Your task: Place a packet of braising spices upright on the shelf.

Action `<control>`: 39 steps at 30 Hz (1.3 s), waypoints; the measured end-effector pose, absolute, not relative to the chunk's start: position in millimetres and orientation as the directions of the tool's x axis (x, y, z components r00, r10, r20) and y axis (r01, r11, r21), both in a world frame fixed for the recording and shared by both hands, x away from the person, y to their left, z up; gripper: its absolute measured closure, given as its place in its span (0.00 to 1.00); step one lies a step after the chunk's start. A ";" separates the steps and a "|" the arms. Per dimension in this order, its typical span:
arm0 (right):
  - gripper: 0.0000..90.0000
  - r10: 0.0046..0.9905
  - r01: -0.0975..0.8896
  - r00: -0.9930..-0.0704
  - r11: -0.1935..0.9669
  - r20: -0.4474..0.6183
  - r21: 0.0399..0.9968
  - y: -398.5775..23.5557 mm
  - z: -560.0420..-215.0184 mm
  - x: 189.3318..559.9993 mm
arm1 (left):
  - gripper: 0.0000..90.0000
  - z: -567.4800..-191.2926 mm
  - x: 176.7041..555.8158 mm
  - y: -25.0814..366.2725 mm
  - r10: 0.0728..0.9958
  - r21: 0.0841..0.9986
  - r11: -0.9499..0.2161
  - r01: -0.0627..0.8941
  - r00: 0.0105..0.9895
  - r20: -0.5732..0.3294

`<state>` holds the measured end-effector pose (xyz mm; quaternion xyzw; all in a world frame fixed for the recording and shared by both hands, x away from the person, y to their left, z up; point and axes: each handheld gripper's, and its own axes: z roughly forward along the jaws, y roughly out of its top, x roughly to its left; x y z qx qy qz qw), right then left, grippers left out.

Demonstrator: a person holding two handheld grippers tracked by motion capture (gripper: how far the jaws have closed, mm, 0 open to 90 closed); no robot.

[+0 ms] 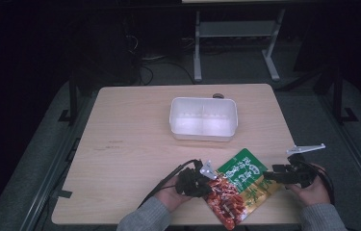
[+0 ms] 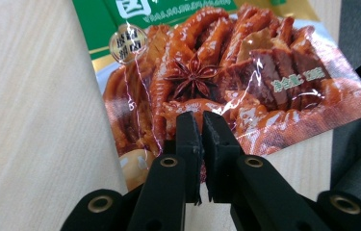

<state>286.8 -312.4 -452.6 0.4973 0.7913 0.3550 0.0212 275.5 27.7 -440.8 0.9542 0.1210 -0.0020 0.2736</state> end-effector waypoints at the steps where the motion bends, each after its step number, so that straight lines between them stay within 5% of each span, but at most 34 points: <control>1: 0.42 0.801 0.773 -0.505 0.255 0.321 0.581 -312.4 -453.0 286.4 | 0.95 -440.8 275.5 27.7 0.230 0.522 -0.821 0.232 0.971 -0.070; 19: 0.52 0.774 0.801 -0.509 0.267 0.376 0.535 -307.9 -459.6 285.3 | 0.96 -445.7 274.7 23.6 0.227 0.496 -0.838 0.226 0.972 -0.060; 31: 0.66 0.688 0.808 -0.524 0.214 0.502 0.550 -307.7 -452.2 284.8 | 0.95 -446.1 274.3 22.4 0.225 0.499 -0.838 0.223 0.973 -0.057; 39: 0.80 0.737 0.823 -0.514 0.281 0.439 0.493 -294.2 -463.4 289.4 | 0.93 -446.2 274.1 22.0 0.222 0.500 -0.838 0.220 0.973 -0.056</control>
